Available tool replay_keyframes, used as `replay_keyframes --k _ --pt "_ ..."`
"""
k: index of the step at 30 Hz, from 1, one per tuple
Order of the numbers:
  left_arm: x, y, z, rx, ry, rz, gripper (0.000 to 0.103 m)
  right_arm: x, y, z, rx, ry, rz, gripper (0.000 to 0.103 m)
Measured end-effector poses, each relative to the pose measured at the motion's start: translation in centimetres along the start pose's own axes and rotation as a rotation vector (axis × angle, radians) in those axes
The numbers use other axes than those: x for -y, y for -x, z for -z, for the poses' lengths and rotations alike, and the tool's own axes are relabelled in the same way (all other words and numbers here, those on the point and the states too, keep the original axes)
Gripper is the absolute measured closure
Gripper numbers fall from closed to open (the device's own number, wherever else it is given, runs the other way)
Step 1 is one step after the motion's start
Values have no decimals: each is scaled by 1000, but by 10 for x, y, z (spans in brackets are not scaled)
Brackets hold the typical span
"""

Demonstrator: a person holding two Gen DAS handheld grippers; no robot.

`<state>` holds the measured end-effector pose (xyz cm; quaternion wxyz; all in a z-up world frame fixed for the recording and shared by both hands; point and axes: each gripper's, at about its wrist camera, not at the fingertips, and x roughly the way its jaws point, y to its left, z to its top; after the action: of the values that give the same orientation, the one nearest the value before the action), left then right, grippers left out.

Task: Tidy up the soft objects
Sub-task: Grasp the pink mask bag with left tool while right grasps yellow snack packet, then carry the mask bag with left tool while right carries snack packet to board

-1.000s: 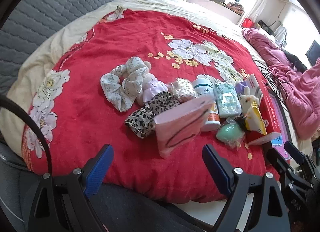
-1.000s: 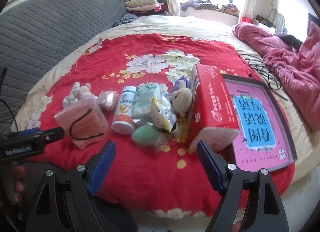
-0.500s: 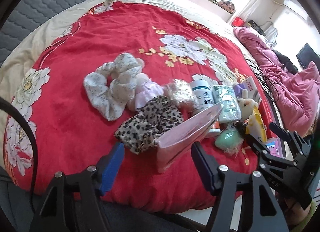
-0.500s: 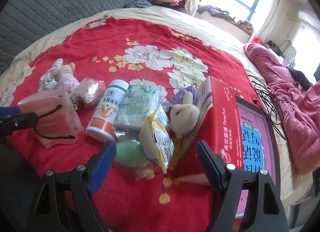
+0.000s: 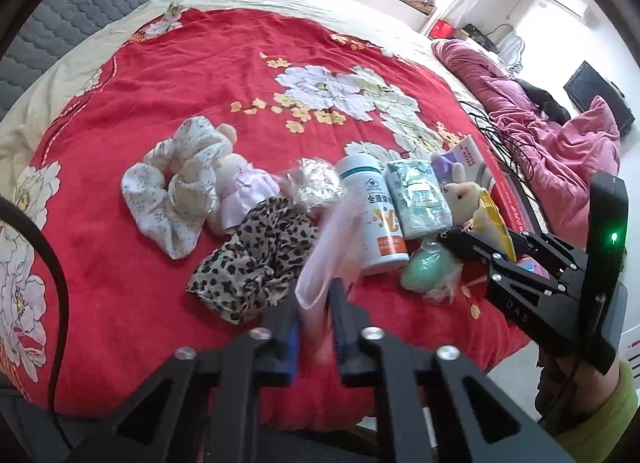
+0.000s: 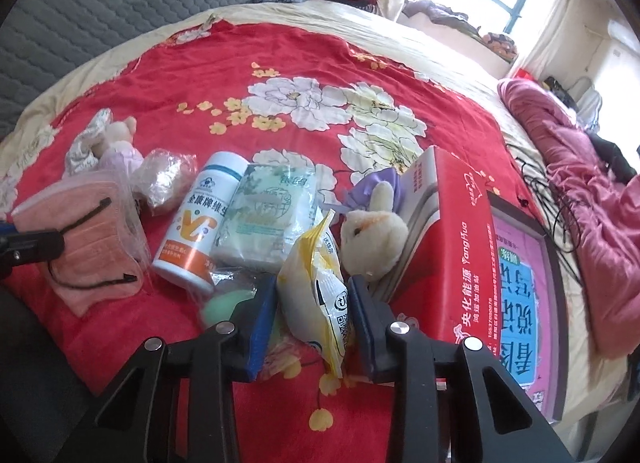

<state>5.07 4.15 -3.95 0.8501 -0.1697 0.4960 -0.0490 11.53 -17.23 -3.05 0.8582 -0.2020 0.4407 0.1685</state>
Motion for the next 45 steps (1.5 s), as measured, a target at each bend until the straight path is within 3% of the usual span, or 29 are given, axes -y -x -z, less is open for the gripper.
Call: replay_keyframes --k 7,19,25,33,45 --pt "13 16 -4 46 -35 28 97 26 14 2 23 -141 -103 69" --pt "58 49 -12 98 -120 43 97 45 66 1 116 -206 -118 70" --pt "99 60 -8 121 -195 63 97 68 103 9 186 -242 -80 70" --pt "173 60 -2 130 -308 110 97 128 137 41 230 -362 -32 70" --pt "281 20 2 90 -462 184 97 228 122 113 179 -558 78 70"
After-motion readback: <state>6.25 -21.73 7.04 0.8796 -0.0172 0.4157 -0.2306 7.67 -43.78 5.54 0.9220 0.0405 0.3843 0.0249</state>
